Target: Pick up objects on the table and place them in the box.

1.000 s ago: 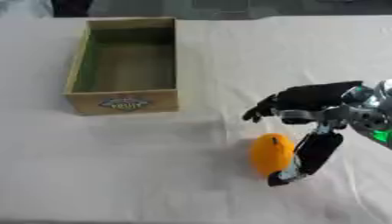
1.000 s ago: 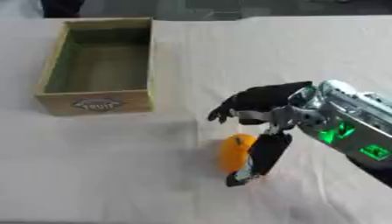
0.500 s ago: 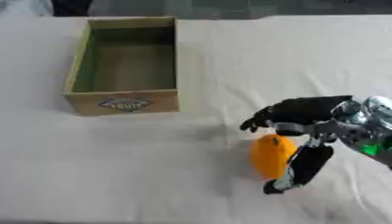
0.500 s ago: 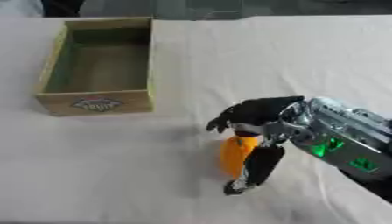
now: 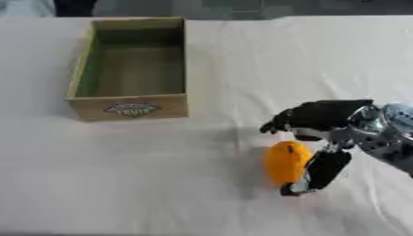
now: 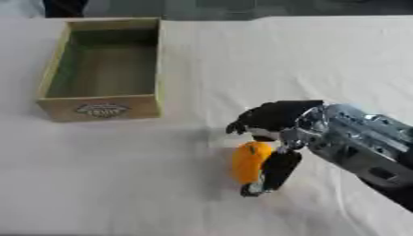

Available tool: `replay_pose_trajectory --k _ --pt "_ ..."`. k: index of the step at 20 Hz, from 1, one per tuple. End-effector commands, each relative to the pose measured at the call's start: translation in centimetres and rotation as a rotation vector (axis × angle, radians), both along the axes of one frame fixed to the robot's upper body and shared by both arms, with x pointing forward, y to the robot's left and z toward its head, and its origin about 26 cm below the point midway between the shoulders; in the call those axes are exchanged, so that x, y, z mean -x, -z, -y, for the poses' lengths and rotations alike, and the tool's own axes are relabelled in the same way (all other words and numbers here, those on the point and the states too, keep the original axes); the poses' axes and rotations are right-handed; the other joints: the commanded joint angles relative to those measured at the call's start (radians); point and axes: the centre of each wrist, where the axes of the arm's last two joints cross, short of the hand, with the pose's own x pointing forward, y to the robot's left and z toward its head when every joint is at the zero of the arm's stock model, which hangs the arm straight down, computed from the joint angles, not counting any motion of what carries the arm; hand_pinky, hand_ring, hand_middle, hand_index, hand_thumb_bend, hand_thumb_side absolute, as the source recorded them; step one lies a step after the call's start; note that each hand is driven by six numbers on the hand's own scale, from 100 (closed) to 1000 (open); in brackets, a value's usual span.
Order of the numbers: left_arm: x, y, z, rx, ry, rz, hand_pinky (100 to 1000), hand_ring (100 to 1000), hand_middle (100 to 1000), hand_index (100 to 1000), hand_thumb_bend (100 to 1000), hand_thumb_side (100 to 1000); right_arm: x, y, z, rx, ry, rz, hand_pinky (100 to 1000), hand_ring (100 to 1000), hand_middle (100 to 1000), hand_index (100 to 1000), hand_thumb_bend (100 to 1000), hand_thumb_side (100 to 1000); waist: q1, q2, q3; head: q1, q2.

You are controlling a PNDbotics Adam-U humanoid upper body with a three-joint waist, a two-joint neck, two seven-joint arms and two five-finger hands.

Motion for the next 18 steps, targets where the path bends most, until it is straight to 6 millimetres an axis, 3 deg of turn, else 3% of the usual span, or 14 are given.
replay_pose_trajectory --k 1,10,15,18 --pt "0.2 -0.8 0.0 -0.019 0.01 0.028 745 700 700 873 100 914 0.1 -1.4 0.8 0.039 0.055 0.039 731 904 852 1000 529 525 -0.001 -0.016 0.0 0.0 -0.011" --pt "0.2 -0.9 0.1 -0.014 0.012 0.033 745 702 700 874 100 912 -1.0 0.5 1.1 0.034 0.058 -0.075 730 895 837 1000 573 498 -0.004 -0.014 0.01 -0.008 -0.014" --pt "0.2 -0.9 0.1 -0.012 0.013 0.035 745 702 700 875 100 912 -2.0 1.4 0.9 0.027 0.074 -0.113 722 876 758 989 562 492 -0.004 -0.012 0.015 -0.012 -0.015" --pt "0.2 -0.9 0.1 -0.01 0.013 0.035 745 702 700 875 100 911 -2.4 1.6 0.7 0.016 0.088 -0.122 709 861 680 934 540 492 -0.004 -0.01 0.017 -0.012 -0.015"
